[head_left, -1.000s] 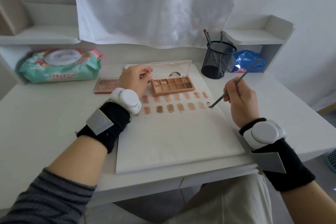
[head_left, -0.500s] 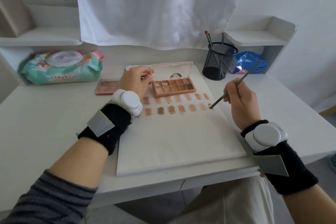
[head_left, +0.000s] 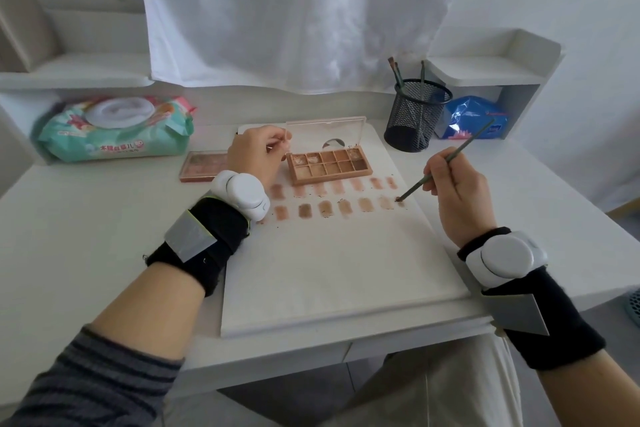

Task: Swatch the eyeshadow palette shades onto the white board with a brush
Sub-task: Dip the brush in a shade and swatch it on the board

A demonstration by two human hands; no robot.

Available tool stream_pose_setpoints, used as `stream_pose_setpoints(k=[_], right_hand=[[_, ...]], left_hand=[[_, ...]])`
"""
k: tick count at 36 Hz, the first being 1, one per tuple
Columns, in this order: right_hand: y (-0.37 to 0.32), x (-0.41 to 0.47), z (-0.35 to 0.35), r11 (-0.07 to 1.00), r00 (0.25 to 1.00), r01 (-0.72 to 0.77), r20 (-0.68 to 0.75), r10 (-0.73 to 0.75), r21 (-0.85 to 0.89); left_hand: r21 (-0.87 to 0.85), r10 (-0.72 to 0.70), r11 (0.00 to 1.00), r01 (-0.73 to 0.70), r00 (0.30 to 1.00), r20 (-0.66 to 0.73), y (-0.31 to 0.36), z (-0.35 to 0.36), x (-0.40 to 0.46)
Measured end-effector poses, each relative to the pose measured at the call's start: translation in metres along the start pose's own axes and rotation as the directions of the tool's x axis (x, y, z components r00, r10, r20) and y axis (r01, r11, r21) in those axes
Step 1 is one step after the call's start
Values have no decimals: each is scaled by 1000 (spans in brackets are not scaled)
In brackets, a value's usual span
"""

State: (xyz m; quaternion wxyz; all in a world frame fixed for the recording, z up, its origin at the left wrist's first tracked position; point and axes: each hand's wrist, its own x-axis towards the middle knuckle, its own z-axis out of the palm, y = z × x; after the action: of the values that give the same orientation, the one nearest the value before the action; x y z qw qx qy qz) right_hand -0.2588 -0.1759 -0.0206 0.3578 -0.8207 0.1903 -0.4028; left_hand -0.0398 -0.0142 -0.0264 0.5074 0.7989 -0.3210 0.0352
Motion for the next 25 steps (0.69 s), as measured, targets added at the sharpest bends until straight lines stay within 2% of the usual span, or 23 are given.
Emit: stream_pose_setpoints(k=[25], right_hand=[[-4,0,-1,1000,999,-22,-31,22,-12]], left_hand=[[13,6,1000,-6,1000,-2,2,0,-1]])
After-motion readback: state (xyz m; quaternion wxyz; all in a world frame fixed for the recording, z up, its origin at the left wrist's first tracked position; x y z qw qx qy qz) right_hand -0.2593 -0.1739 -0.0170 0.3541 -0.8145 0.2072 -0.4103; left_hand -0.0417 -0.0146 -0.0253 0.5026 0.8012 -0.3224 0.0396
